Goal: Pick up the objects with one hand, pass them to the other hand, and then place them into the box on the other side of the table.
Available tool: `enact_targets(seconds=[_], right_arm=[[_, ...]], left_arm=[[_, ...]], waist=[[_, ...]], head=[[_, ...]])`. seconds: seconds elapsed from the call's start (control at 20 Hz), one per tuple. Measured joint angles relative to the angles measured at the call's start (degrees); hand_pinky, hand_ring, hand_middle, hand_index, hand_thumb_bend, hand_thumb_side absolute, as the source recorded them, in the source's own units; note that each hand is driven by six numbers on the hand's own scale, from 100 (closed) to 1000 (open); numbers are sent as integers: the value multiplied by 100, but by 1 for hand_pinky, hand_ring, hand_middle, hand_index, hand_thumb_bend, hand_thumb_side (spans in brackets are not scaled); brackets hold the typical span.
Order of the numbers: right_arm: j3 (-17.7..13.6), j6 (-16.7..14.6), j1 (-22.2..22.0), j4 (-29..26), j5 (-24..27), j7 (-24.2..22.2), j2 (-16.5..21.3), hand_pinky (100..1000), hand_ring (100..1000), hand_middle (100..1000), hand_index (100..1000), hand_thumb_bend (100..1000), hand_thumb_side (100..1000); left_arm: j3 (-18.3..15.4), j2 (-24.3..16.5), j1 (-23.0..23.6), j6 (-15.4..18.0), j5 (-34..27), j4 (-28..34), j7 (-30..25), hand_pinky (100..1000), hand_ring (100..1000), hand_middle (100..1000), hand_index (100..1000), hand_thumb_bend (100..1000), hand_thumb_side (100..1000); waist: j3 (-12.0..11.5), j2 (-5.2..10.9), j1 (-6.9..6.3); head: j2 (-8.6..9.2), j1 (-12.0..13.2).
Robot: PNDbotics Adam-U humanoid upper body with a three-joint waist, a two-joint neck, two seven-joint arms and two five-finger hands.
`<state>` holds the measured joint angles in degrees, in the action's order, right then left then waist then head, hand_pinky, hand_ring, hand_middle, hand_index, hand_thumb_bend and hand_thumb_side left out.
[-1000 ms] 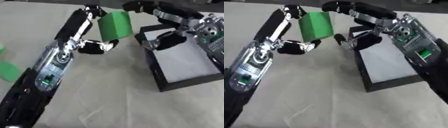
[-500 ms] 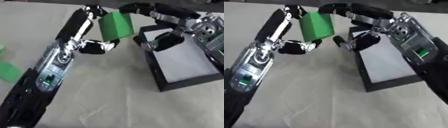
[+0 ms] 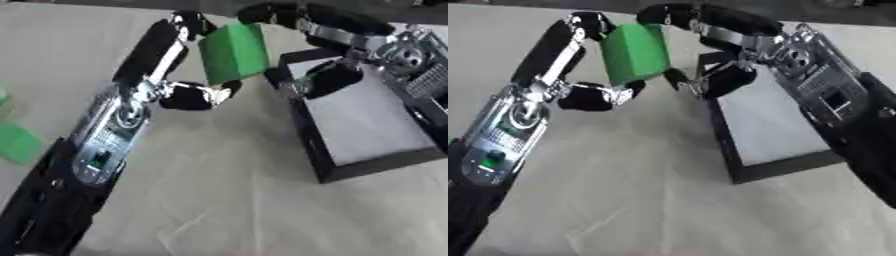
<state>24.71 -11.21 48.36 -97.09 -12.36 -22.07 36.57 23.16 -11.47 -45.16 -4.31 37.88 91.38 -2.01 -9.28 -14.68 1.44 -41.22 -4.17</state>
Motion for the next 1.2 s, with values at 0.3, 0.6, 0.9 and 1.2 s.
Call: enact_targets(seconds=[0.3, 0.6, 0.9, 1.2], right_arm=[[1, 50, 2, 34, 5, 3, -12, 1000, 1000, 1000, 1000, 100, 100], [2, 16, 2, 71, 4, -135, -33, 1000, 1000, 1000, 1000, 100, 100], [-1, -35, 2, 113, 2, -262, -43, 1000, 1000, 1000, 1000, 100, 107], [-2, 2, 2, 158, 65, -415, -44, 1000, 1000, 1000, 1000, 100, 122]], left_arm=[[4, 0, -22, 16, 1, 0, -31, 715, 719, 579, 456, 229, 205], [18, 3, -23, 25, 6, 0, -40, 712, 718, 579, 455, 219, 205], [37, 6, -25, 34, 15, 0, -34, 710, 718, 578, 454, 218, 204], [65, 47, -27, 41, 47, -23, -36, 707, 716, 583, 453, 218, 209]], waist=[[-21, 0, 0], [-28, -1, 0], [-34, -1, 16], [-43, -1, 16]], head=[[0, -7], [0, -27], [0, -44], [0, -46]])
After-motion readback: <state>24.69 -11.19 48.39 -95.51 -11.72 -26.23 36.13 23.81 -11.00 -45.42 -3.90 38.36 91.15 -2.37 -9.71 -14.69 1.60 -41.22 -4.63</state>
